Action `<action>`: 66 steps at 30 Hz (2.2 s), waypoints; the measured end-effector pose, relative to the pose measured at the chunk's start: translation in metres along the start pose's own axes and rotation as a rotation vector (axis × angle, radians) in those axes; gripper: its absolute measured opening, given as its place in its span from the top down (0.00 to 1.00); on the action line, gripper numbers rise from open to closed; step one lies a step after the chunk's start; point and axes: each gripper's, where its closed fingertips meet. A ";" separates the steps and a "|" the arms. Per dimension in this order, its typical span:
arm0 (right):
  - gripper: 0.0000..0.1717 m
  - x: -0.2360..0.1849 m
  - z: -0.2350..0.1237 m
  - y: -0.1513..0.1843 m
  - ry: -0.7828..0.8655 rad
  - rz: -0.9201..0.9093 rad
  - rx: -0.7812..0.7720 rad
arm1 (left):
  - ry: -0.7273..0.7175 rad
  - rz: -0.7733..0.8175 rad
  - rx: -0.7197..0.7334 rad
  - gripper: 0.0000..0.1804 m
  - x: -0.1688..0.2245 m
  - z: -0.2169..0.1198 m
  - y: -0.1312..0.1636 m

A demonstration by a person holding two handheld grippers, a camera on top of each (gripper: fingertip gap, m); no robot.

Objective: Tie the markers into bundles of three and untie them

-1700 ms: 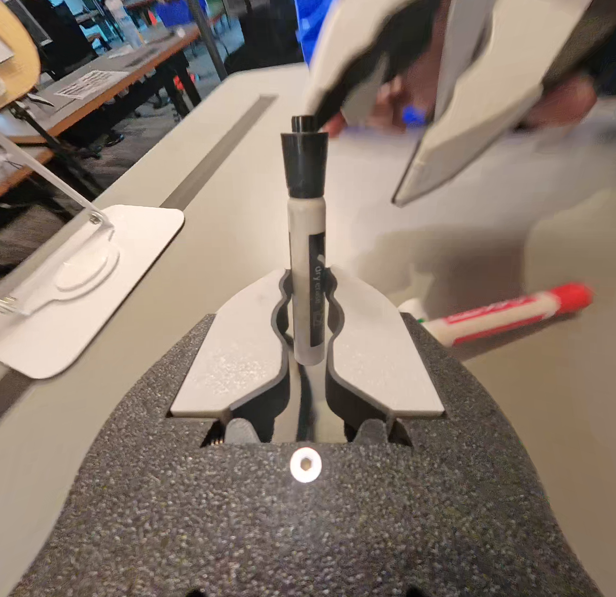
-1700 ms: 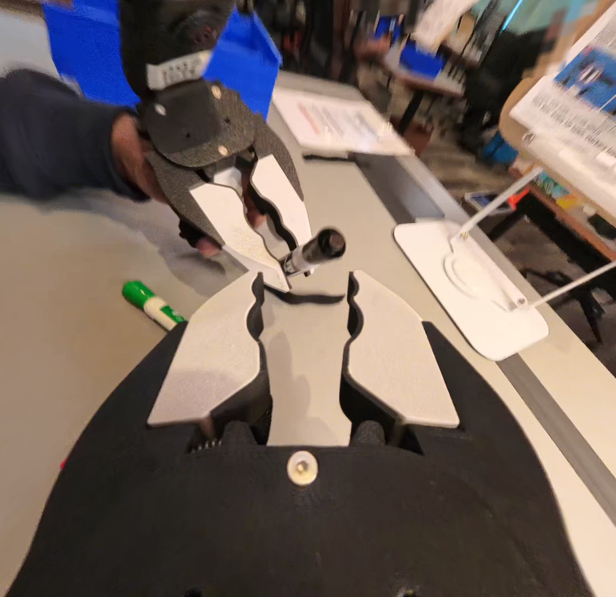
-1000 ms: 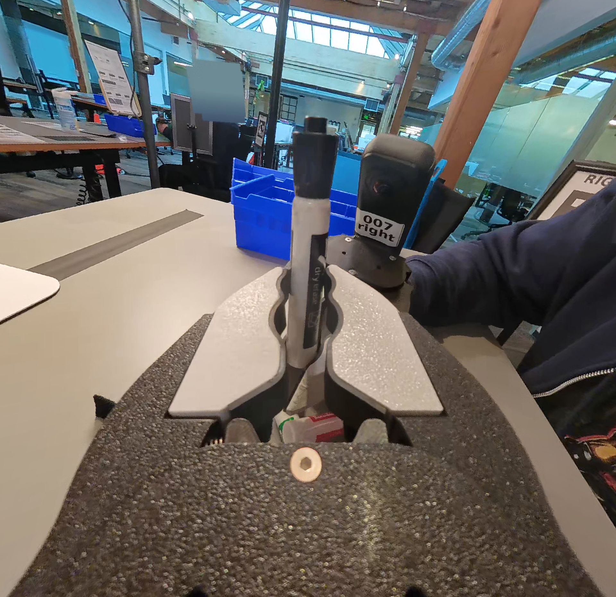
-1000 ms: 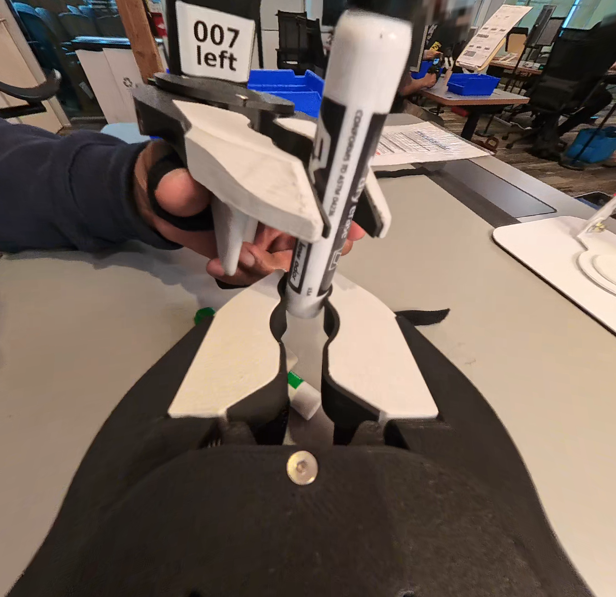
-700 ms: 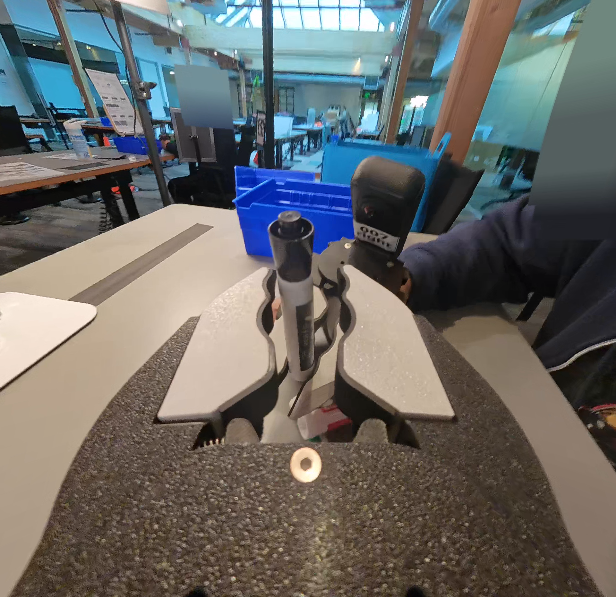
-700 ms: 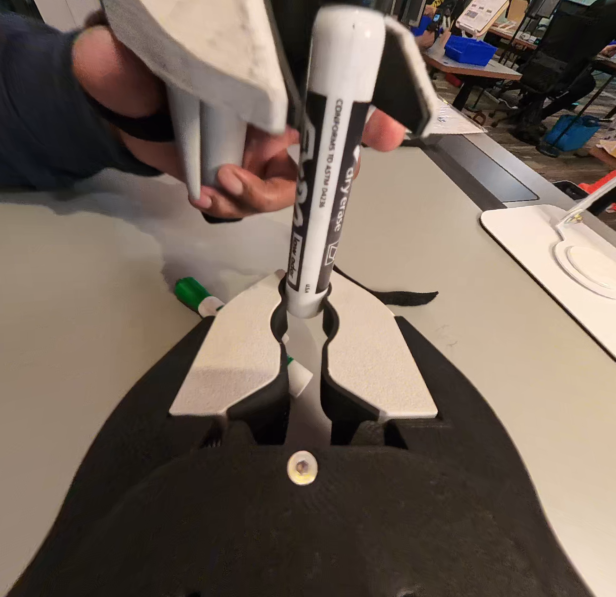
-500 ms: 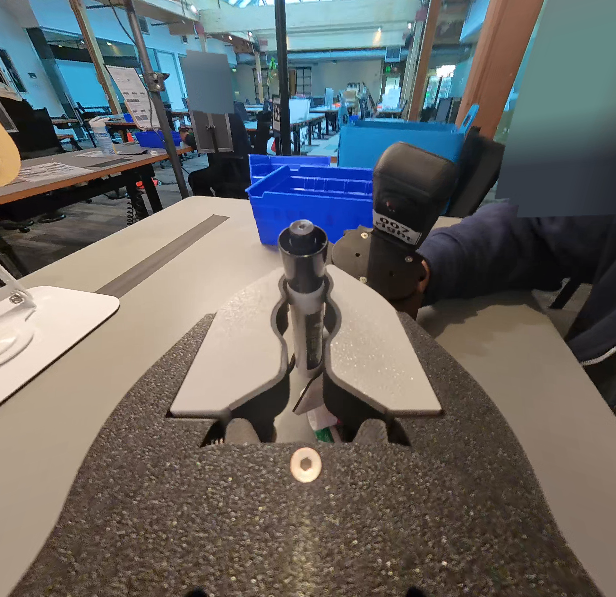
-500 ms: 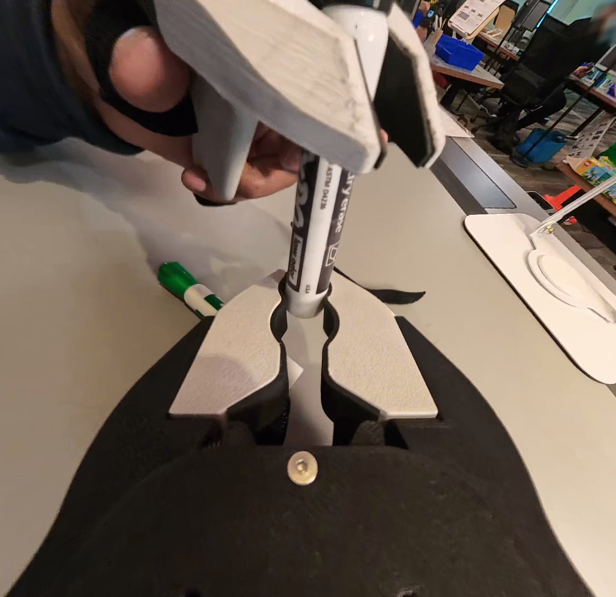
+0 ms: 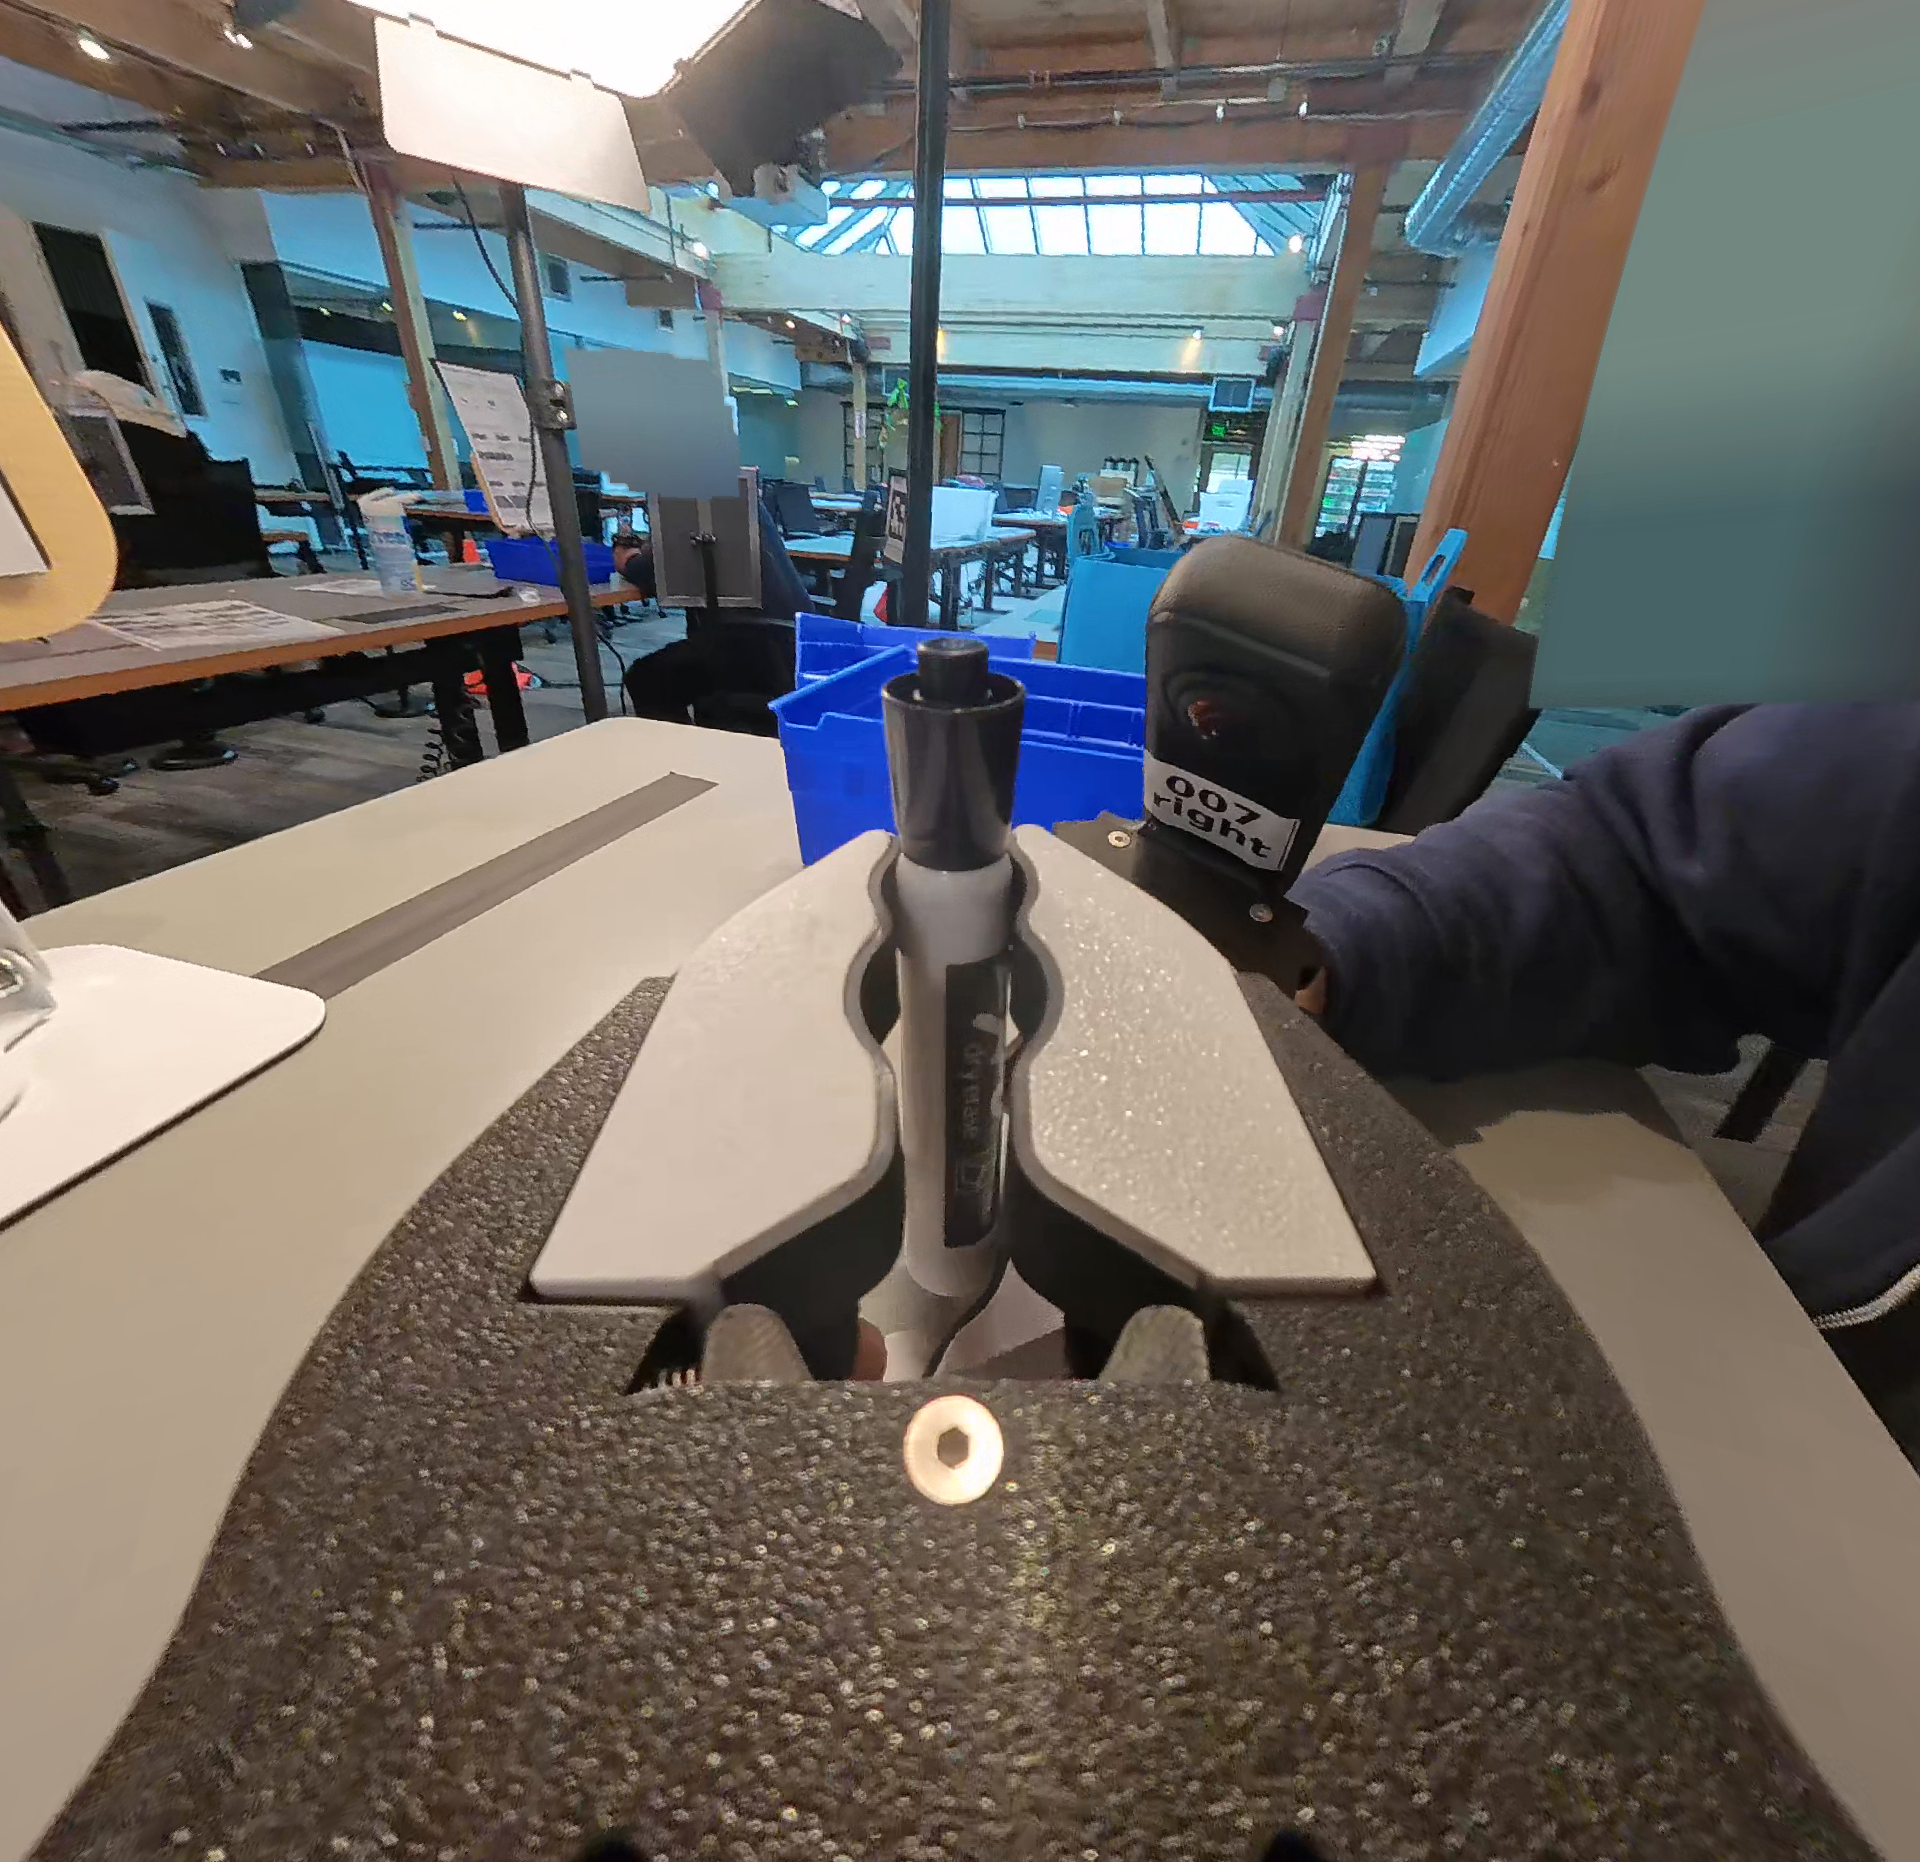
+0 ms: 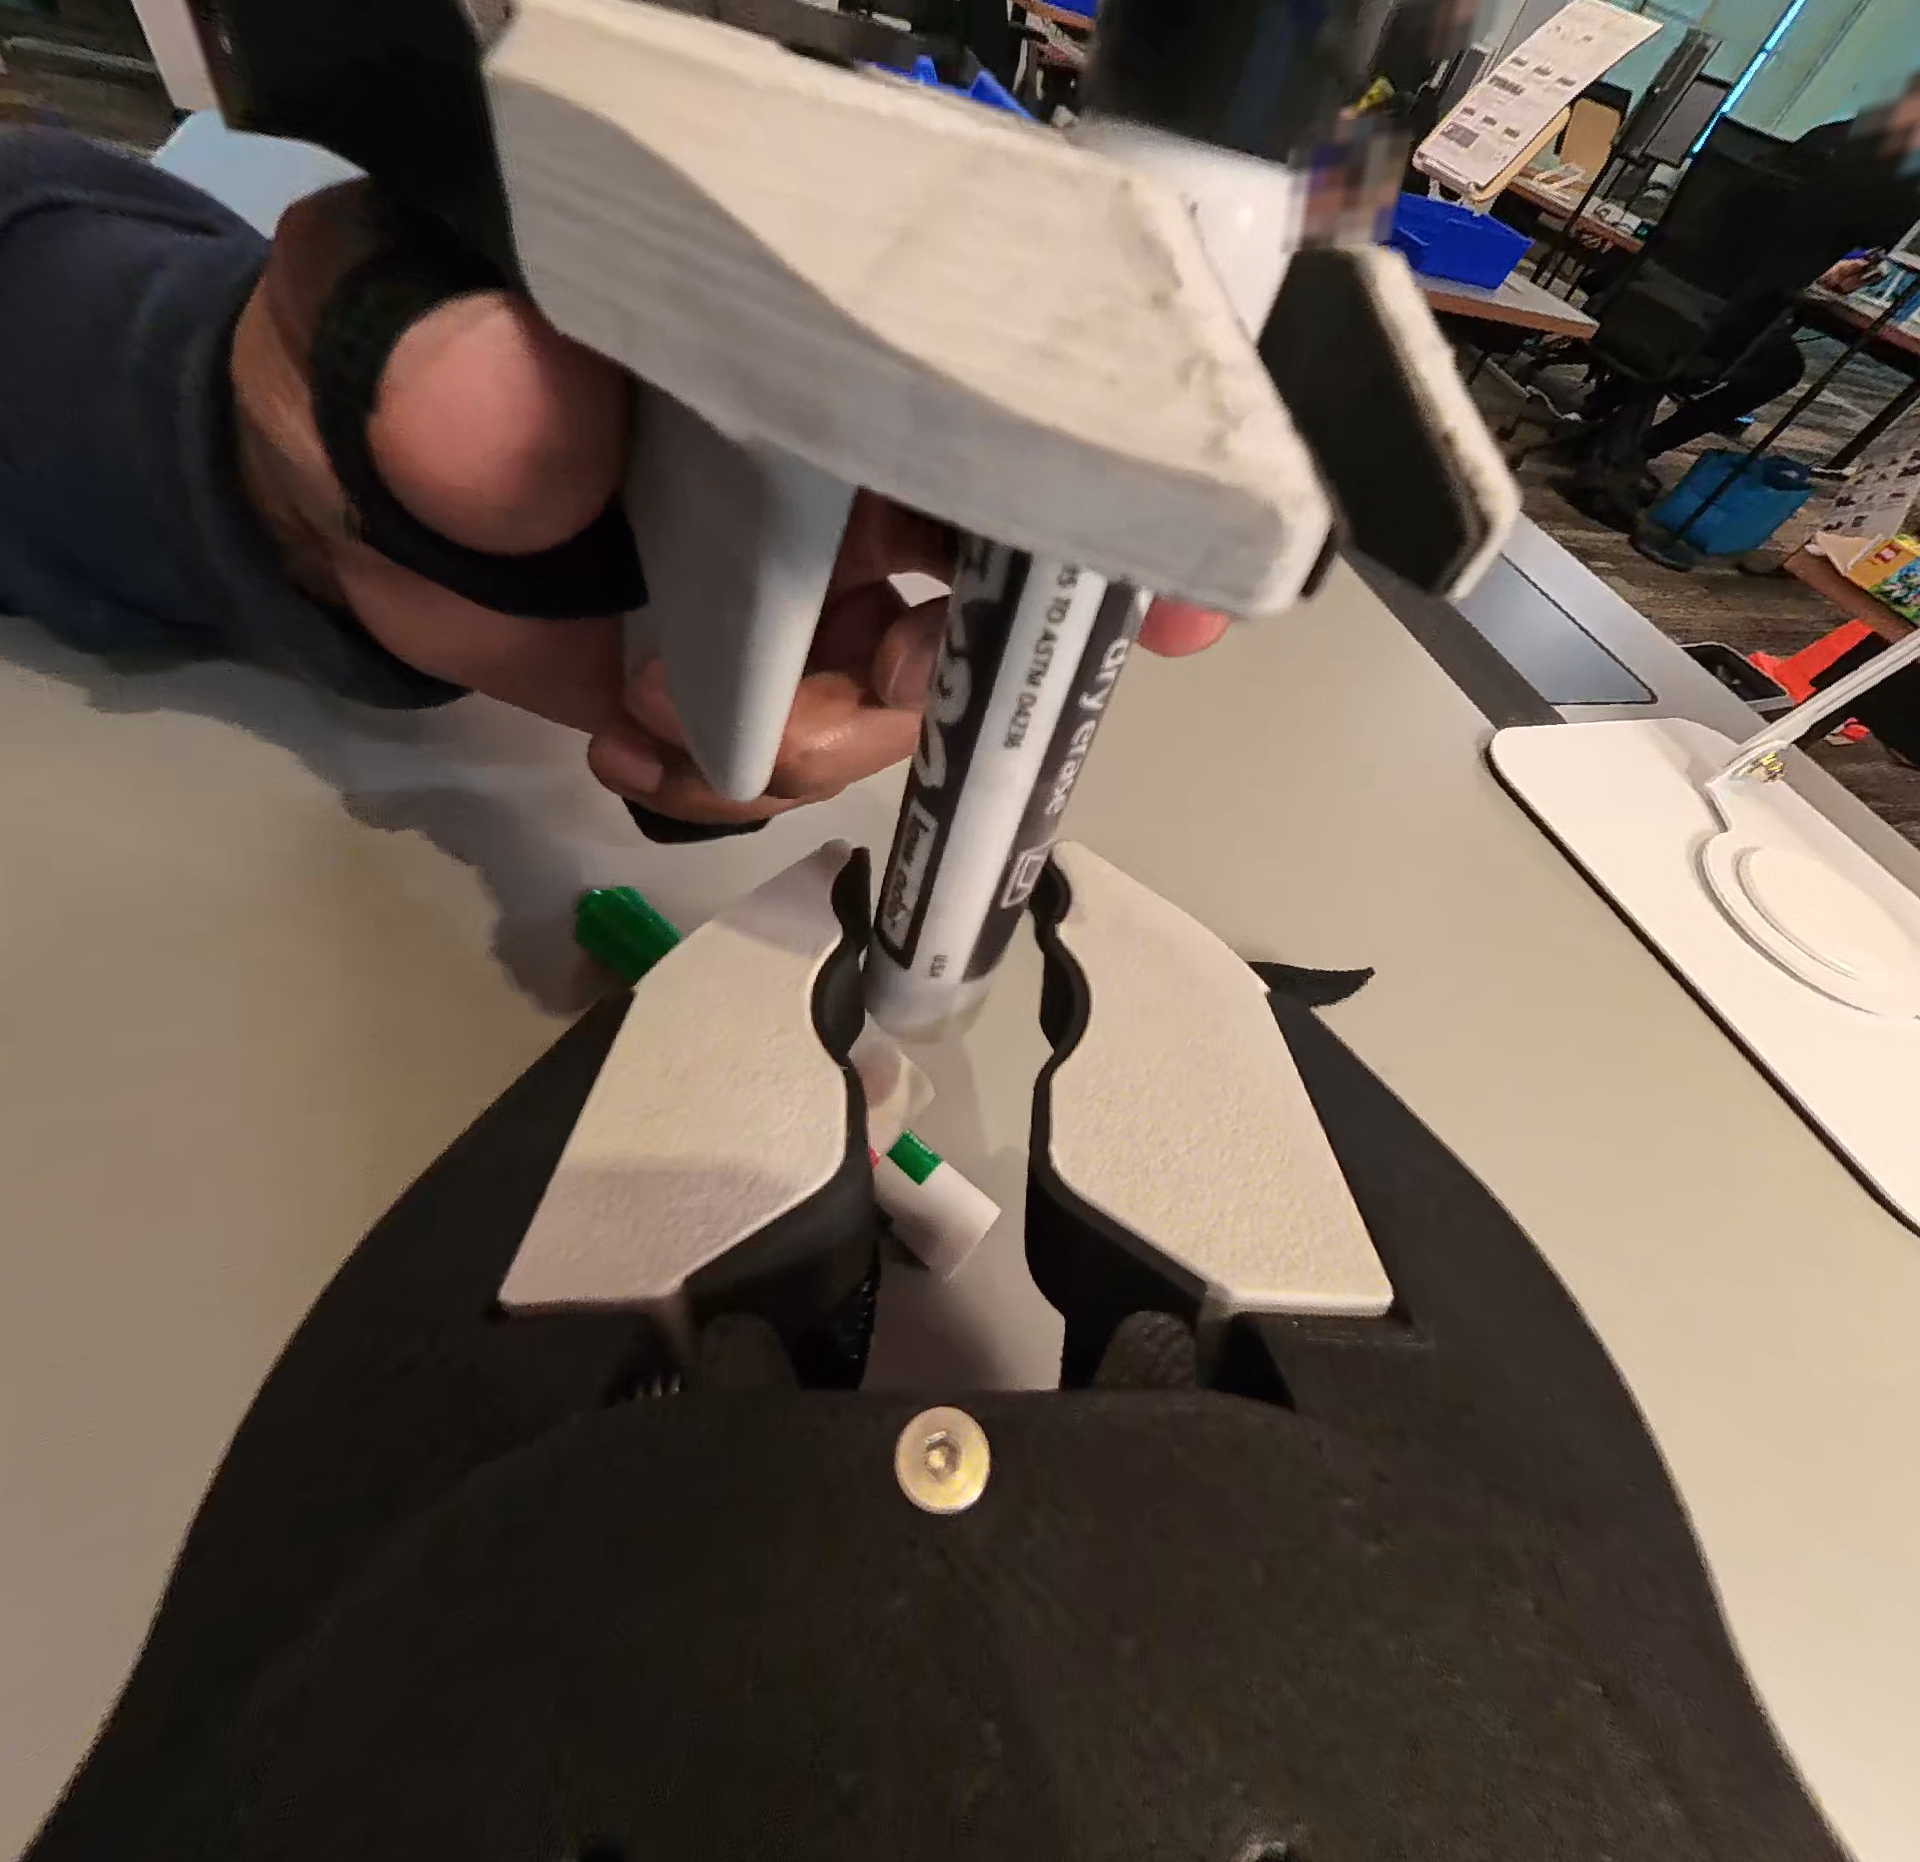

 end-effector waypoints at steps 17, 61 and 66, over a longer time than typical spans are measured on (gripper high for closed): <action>0.89 0.019 -0.005 0.019 0.097 -0.085 -0.081 | -0.132 0.220 -0.068 0.91 -0.009 -0.010 0.001; 0.86 0.028 -0.013 0.002 0.194 -0.151 -0.005 | -0.161 0.120 -0.112 0.90 0.004 0.007 0.030; 0.86 0.027 -0.012 0.002 0.189 -0.146 -0.003 | -0.164 0.152 -0.120 0.90 0.006 0.009 0.031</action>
Point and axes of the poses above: each gripper's, where its closed fingertips meet, z out along the fingers, y out of its underside, x = y × z across the jaws
